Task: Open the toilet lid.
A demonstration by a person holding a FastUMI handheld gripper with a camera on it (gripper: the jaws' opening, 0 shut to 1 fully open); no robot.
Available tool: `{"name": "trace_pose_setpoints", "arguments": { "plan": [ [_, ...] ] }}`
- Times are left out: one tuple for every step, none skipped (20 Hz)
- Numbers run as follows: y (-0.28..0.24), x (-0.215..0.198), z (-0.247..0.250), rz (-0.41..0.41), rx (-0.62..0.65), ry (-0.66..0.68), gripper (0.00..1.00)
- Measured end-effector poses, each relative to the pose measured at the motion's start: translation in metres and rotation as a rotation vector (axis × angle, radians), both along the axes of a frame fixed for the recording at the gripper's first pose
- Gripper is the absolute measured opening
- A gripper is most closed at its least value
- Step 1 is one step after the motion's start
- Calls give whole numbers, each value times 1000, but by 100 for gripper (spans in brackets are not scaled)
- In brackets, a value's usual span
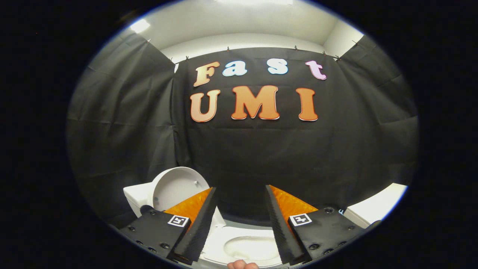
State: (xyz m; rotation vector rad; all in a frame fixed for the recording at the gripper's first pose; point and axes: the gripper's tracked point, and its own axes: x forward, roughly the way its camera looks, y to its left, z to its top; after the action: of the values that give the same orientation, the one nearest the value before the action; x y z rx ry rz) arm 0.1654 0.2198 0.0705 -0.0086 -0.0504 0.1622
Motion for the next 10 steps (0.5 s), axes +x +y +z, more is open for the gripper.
{"name": "trace_pose_setpoints", "arguments": {
  "plan": [
    [-15,-4,6,-9,-10,-10,83],
    [-30,-10,8,-14,-22,-16,83],
    [-41,-16,12,-14,-33,-14,83],
    [-54,-24,9,-19,-38,-2,83],
    [-67,-30,3,-26,-41,13,83],
    [-82,-38,0,-43,-41,20,83],
    [-99,-45,-3,-63,-44,16,84],
    [-115,-51,-5,-86,-53,7,84],
    [-130,-57,-9,-113,-62,5,84],
    [-146,-61,-17,-139,-69,15,84]
  ]
}}
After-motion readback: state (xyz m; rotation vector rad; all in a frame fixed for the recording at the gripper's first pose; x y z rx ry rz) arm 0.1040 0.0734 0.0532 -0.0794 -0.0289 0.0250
